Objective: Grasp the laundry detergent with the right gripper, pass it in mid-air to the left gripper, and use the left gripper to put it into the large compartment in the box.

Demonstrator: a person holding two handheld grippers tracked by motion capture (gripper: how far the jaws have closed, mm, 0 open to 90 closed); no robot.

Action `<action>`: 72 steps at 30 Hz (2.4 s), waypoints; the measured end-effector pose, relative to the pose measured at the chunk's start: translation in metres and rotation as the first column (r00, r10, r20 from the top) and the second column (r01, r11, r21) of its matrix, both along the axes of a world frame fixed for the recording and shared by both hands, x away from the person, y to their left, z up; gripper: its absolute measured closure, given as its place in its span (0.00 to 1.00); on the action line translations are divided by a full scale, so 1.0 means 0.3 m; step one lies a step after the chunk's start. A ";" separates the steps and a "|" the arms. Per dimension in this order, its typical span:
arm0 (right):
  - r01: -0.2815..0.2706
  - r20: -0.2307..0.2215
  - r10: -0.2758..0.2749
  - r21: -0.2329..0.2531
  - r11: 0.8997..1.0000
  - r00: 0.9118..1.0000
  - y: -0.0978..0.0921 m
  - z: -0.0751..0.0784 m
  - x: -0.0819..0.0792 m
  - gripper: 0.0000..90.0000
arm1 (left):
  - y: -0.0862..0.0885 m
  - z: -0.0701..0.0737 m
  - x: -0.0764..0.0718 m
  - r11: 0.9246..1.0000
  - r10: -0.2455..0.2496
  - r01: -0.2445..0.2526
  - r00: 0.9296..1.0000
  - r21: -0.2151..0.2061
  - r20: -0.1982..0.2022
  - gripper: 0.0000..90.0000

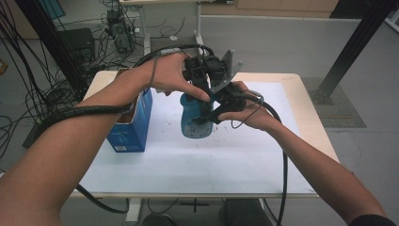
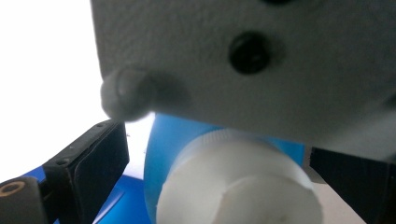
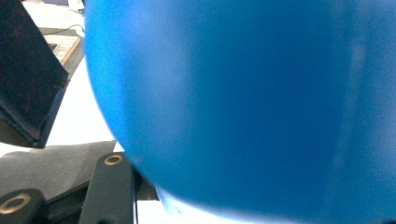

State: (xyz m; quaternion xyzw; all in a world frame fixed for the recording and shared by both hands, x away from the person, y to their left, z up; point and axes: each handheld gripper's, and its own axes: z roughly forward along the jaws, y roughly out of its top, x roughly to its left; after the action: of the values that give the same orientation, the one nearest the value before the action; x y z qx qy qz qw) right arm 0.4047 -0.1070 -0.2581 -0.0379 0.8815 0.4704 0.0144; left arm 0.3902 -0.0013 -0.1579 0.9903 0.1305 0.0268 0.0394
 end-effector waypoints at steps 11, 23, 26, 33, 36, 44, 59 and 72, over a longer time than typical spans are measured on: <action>-0.001 0.000 0.001 0.000 1.000 1.000 0.000 0.000 -0.002 0.49 | 0.000 0.002 -0.003 1.000 0.000 0.000 1.000 0.001 -0.002 0.06; 0.001 0.000 -0.001 0.002 1.000 1.000 -0.003 0.001 -0.001 0.49 | -0.002 0.003 -0.001 1.000 -0.001 0.001 1.000 0.005 0.002 0.06; 0.000 -0.002 0.000 0.002 1.000 1.000 -0.004 0.002 -0.002 0.49 | -0.003 0.004 -0.002 1.000 -0.003 0.003 1.000 0.005 0.002 0.06; -0.004 -0.004 0.004 0.001 1.000 1.000 -0.004 0.002 -0.004 0.49 | -0.006 0.006 -0.003 1.000 -0.005 0.004 1.000 0.008 0.004 0.06; -0.005 -0.005 0.005 0.002 1.000 1.000 -0.004 0.003 -0.004 0.49 | -0.007 0.007 -0.004 1.000 -0.005 0.005 1.000 0.012 0.006 0.06; -0.007 -0.003 0.007 0.003 1.000 1.000 -0.003 0.006 -0.007 0.49 | -0.007 0.011 -0.005 1.000 -0.003 0.003 1.000 0.011 0.010 0.06; -0.007 -0.003 0.007 0.005 1.000 1.000 -0.004 0.008 -0.010 0.48 | -0.007 0.005 -0.008 1.000 -0.004 0.004 1.000 0.012 0.014 0.06; -0.011 0.009 0.011 0.015 1.000 1.000 -0.006 0.012 -0.014 0.48 | -0.003 0.010 -0.016 1.000 -0.014 0.013 1.000 0.006 0.016 0.17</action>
State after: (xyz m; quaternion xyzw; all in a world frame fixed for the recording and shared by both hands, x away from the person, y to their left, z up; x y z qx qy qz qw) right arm 0.4004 -0.1088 -0.2545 -0.0447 0.8776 0.4771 0.0161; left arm 0.3853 -0.0023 -0.1548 0.9910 0.1234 0.0347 0.0378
